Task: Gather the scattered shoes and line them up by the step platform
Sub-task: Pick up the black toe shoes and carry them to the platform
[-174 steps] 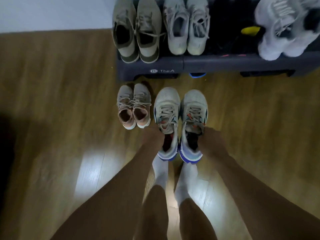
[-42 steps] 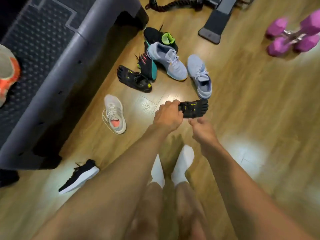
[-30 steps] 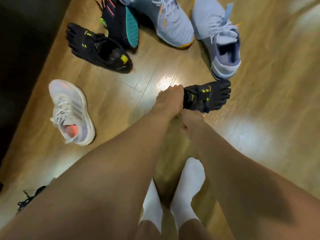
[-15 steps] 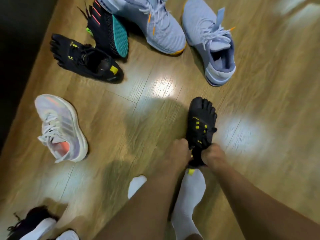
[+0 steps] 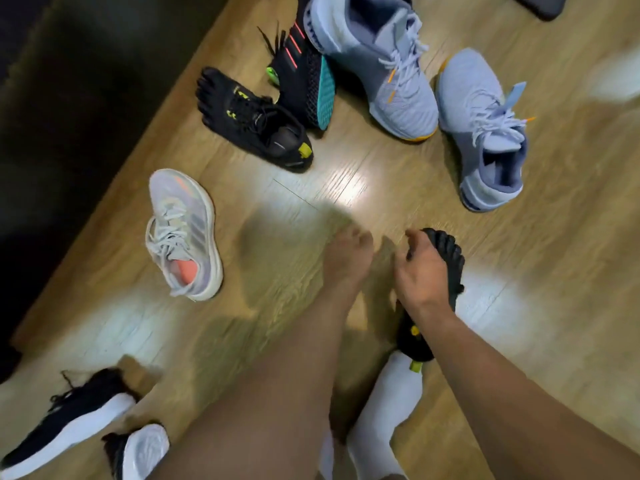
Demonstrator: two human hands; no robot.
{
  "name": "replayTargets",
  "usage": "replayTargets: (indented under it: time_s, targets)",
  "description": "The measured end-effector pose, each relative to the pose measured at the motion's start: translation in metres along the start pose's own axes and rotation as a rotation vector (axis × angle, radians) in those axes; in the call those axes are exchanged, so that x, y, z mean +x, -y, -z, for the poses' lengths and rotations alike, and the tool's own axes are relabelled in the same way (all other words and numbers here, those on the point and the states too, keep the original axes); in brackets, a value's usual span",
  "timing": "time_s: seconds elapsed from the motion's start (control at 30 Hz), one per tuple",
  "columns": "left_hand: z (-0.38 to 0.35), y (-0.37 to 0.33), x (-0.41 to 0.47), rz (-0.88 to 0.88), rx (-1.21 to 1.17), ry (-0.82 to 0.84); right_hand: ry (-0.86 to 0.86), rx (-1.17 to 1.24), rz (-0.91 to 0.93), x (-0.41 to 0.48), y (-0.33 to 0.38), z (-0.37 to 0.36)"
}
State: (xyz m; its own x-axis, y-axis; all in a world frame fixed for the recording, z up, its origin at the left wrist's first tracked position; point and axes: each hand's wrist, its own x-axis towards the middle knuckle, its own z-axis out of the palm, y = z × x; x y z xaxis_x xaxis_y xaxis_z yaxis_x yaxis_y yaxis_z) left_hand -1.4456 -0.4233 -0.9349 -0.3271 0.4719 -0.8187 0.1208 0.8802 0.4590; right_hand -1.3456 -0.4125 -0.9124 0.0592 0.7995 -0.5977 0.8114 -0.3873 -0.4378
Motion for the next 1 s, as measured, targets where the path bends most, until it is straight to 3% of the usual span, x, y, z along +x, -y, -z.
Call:
replayTargets:
  time_s: [0.17,0.37,0.53,0.77,1.0]
  targets:
    - [0.086,-0.058,0.064,0.062,-0.284,-0.434,0.094,0.108,0.231,0.060,0.124,-0.047]
    - [0.121,-0.044,0.176,0.235,-0.312,-0.357,0.147,0.011,0.140,0.133,0.175,-0.103]
    - [0.111,-0.021,0.170,0.121,-0.172,-0.448,0.170,-0.097,0.114,0.146,0.161,-0.126]
    - [0.060,0.048,0.060,0.070,0.091,-0.320,0.238,-0.045,-0.106,0.035,0.060,-0.114]
    - [-0.029,0.106,-0.025,0.073,0.512,0.078,0.275,-0.003,-0.470,-0.059,-0.075,-0.082]
